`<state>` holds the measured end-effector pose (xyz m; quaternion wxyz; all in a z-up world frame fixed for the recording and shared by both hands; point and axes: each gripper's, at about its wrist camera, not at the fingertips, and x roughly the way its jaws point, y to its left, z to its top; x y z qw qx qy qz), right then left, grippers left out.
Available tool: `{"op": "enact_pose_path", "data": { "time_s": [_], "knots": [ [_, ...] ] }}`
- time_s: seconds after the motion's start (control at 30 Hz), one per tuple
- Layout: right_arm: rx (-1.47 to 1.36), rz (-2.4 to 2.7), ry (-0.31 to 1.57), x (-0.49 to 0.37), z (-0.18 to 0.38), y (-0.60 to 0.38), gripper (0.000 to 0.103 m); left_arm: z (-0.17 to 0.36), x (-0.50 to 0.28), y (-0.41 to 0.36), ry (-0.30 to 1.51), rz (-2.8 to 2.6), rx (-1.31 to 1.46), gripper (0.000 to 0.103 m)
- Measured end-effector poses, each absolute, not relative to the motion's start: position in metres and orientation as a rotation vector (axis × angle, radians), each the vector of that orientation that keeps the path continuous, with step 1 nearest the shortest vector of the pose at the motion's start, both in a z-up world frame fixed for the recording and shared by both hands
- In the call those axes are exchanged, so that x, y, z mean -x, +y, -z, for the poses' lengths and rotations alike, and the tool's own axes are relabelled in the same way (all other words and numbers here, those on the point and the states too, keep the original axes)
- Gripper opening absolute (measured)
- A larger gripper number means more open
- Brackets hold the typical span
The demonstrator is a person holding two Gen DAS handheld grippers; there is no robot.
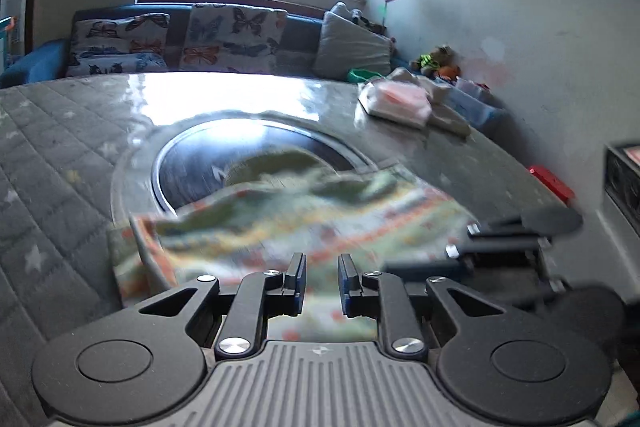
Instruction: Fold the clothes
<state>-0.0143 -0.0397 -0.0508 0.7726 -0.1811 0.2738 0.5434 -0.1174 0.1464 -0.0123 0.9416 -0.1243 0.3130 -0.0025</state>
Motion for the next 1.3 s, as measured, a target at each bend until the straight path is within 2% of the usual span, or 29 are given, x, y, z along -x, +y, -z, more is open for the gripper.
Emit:
{"op": "enact_pose_path", "data": {
  "time_s": [0.77, 1.03, 1.3],
  "knots": [
    [0.349, -0.865, 0.644, -0.031, 0.061, -0.115, 0.016, 0.027, 0.151, 0.16, 0.665, -0.066, 0.316, 0.019],
    [0.326, -0.878, 0.573, -0.038, 0.043, -0.106, 0.017, 0.01, 0.142, 0.166, 0.635, -0.059, 0.311, 0.019],
    [0.303, -0.854, 0.631, -0.055, 0.06, -0.096, 0.018, 0.017, 0.116, 0.198, 0.645, -0.128, 0.337, 0.019]
  ]
}}
